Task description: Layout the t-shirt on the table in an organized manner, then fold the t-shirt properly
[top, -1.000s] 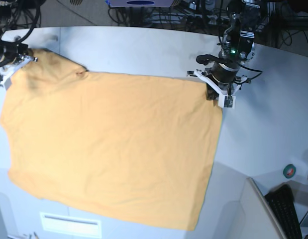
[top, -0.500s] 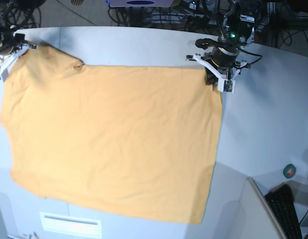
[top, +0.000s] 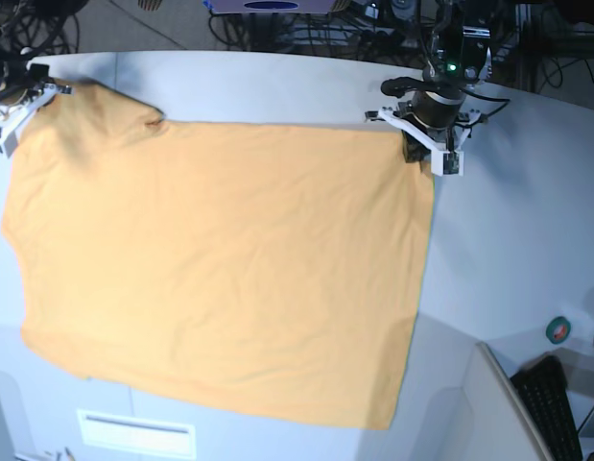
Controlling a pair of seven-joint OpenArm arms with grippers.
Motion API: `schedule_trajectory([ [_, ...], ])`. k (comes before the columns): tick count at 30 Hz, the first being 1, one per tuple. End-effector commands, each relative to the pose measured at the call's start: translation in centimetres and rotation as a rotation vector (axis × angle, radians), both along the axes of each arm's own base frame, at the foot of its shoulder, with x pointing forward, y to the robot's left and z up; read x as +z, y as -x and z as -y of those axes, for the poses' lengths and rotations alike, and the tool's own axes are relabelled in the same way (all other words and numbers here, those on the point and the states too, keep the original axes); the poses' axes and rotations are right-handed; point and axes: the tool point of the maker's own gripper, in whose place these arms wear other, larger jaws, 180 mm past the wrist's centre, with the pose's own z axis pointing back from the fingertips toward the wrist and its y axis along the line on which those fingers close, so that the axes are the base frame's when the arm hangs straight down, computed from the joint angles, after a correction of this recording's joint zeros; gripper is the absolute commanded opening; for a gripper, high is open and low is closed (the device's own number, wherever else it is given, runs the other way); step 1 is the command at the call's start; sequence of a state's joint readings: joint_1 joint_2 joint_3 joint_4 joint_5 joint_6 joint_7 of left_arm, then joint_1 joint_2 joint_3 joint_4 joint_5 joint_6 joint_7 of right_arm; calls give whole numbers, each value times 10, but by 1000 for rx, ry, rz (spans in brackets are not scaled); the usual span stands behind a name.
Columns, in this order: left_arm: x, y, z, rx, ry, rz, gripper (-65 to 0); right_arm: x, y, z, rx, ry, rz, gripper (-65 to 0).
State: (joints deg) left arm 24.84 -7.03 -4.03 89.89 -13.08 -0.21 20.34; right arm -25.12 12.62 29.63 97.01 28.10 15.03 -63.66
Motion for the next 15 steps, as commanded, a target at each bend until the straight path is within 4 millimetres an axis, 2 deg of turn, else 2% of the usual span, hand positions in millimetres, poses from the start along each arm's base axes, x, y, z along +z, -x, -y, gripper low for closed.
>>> schedule_trajectory([
  [1,6,0,-2,-5,-6,19,-650,5,-5,7,6,20,18,-650],
  [6,-2,21,-6,5,-11,-21,-650,5,-5,6,9,18,18,-650],
  [9,-3,33,-27,76,-13,-35,-487,5,-5,5,12,17,15,-650],
  [12,2,42,-56,216,65,-26,-308,5,-5,5,13,16,15,-650],
  [15,7,52,-83,325,127,-16,-168,4,-5,4,14,16,15,-650],
])
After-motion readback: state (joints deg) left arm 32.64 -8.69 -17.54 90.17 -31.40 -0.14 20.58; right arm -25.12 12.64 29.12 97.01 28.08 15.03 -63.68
